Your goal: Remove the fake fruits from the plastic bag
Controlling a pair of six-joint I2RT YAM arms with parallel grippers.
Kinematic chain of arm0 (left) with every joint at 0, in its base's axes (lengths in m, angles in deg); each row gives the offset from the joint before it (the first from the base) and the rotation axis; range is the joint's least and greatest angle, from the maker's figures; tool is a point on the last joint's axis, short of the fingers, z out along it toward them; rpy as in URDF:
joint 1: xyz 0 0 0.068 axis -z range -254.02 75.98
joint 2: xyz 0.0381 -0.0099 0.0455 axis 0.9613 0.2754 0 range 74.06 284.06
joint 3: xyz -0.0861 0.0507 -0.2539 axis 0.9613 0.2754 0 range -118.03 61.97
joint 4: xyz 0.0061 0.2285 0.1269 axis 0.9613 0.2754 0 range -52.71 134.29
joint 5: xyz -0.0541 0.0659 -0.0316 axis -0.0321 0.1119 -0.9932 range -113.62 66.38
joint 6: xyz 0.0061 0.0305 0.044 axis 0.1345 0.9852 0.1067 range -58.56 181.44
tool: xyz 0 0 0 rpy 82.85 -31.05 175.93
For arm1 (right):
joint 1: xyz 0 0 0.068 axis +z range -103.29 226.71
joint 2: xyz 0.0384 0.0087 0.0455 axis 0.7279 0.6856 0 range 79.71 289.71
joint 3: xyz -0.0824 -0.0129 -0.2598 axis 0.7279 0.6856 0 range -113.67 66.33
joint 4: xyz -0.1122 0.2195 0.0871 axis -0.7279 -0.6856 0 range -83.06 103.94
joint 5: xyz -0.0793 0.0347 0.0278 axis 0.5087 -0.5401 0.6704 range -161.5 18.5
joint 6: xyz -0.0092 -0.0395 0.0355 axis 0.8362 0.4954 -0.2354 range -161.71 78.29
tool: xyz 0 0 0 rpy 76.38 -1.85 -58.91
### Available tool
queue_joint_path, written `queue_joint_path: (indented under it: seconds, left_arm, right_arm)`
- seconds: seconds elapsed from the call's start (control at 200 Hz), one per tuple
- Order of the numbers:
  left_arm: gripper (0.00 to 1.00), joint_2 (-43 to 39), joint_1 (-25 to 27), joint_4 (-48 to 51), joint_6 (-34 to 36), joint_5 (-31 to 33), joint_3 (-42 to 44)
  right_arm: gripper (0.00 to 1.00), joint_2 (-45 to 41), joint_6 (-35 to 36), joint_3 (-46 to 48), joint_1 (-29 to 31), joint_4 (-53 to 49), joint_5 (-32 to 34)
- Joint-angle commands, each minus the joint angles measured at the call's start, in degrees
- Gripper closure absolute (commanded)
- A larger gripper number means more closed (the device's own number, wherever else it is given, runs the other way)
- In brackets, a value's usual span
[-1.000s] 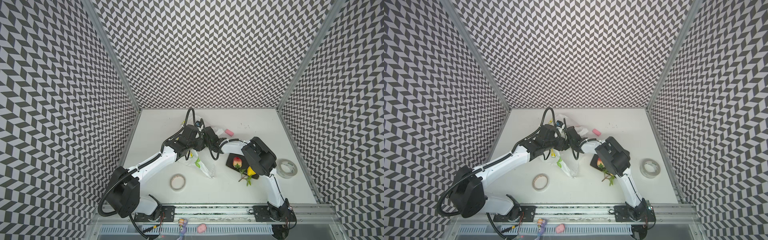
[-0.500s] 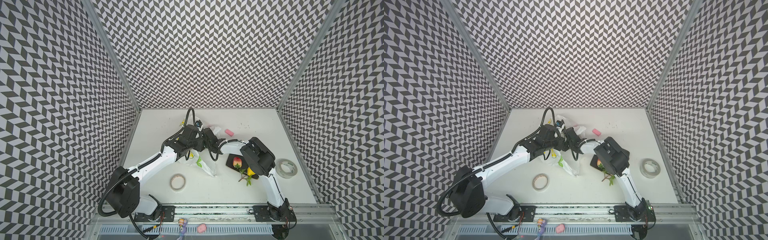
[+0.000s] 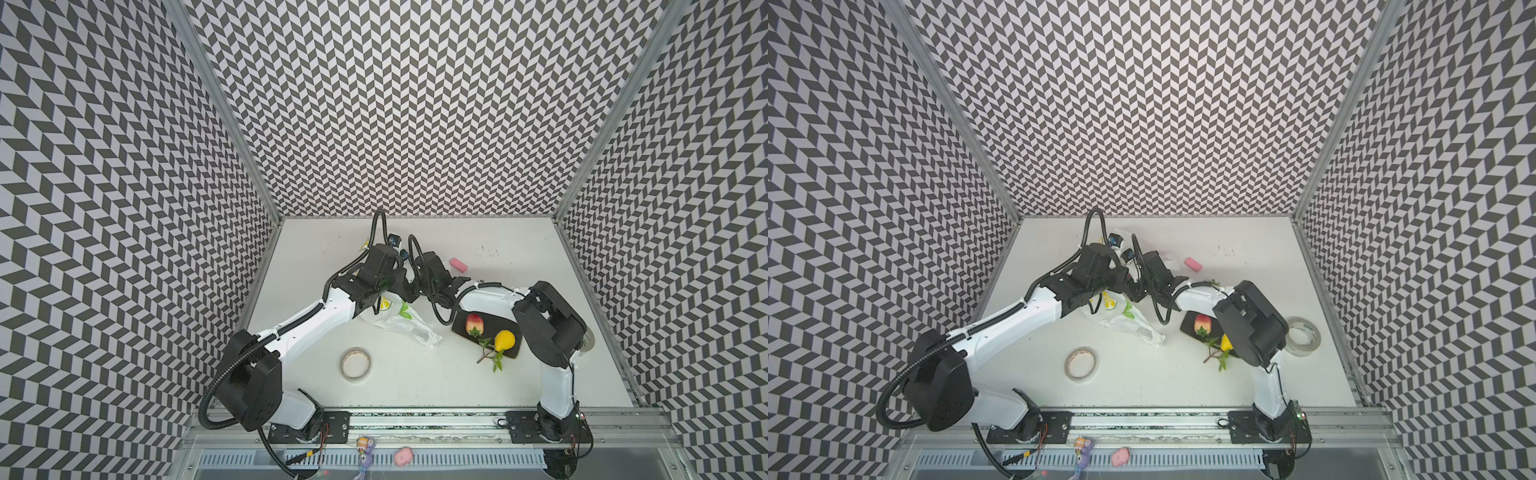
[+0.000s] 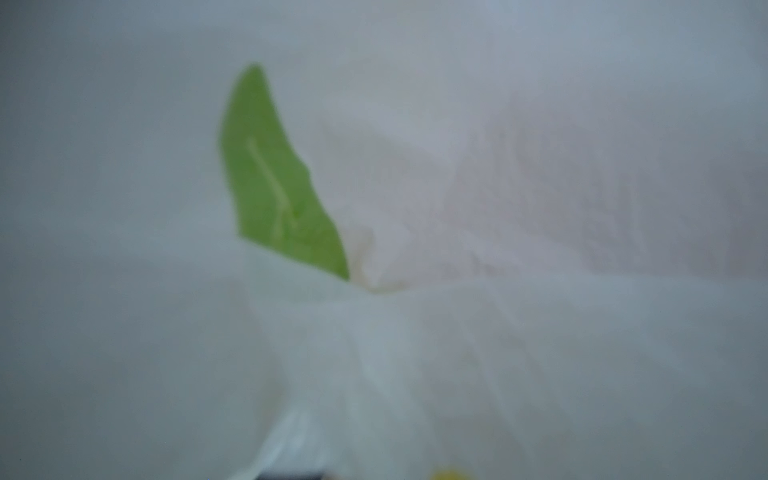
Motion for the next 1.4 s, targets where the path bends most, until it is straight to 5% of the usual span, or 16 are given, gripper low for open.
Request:
queue_joint_path:
  seconds: [0.0, 0.36, 0.626, 0.921, 1.157, 1.397]
  left_arm:
    - [1.0, 0.9, -0.5, -0.5, -1.5, 1.6, -1.9]
    - [1.0, 3.0, -1.1, -0.2, -2.0, 1.8, -3.8]
    - [1.0, 2.8, -1.6, -0.6, -1.0, 1.6, -2.9]
    - [1.0, 1.3, -2.4, -2.0, 1.9, 1.3, -0.5]
    - [1.0, 1.0, -2.4, -2.3, 3.0, 0.9, 0.4]
    - [1.0, 0.6, -2.4, -3.3, 4.5, 1.3, 1.0]
  right_arm:
    - [0.5, -5.1, 1.5, 3.4, 0.3, 3.5, -1.8]
    - [0.51, -16.8, 3.6, 13.8, 0.3, 5.1, -7.5]
    - [0.52, -29.8, 0.3, 22.0, 0.3, 0.8, -1.7]
    - [0.55, -42.4, -8.0, 28.0, -2.1, -6.6, 12.1]
    - [0.56, -39.7, -14.1, 31.1, -10.5, -2.7, 14.6]
    - [0.56, -24.4, -8.9, 23.9, -13.5, -2.4, 13.9]
